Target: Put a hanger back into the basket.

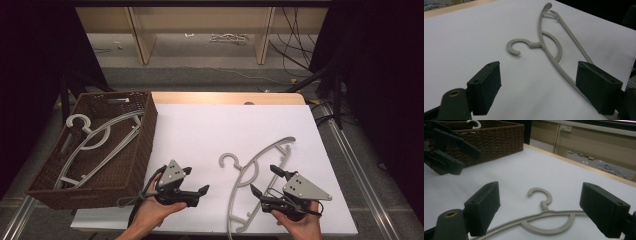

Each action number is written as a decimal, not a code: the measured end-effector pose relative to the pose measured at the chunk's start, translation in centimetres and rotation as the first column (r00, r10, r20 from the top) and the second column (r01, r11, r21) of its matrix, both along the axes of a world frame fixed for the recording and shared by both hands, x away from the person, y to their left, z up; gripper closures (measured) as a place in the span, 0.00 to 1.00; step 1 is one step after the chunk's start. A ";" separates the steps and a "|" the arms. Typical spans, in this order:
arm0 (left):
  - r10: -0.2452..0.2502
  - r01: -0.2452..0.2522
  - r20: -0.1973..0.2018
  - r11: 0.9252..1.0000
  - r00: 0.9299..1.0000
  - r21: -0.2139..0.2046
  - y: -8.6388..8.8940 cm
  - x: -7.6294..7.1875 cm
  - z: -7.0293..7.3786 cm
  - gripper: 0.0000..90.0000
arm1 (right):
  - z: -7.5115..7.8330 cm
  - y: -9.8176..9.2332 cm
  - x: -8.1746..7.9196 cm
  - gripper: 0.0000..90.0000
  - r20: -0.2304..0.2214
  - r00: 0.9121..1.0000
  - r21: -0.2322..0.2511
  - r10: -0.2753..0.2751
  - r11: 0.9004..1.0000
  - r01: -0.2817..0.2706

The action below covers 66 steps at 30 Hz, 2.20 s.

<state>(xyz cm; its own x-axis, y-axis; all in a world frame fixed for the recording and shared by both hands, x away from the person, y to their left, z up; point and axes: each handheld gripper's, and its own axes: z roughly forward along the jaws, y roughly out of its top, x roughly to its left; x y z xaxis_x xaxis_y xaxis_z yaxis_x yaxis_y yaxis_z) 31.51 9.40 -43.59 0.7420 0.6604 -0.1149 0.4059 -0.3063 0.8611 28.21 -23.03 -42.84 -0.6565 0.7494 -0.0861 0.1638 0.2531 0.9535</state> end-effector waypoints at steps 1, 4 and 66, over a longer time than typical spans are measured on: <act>-0.003 0.003 -0.020 1.000 1.000 -0.001 -0.4 0.2 -0.2 0.23 | 0.0 0.0 0.0 0.20 -0.008 1.000 0.000 -0.003 1.000 0.003; -0.014 0.014 -0.025 1.000 1.000 0.009 -1.1 0.8 -0.5 0.25 | 0.0 -0.1 0.1 0.20 -0.001 1.000 0.002 -0.019 1.000 0.019; -0.219 0.289 -0.218 0.880 0.951 0.376 -6.6 7.0 -4.0 0.87 | 0.1 -0.5 0.0 0.20 -0.026 0.999 0.015 -0.031 0.999 0.032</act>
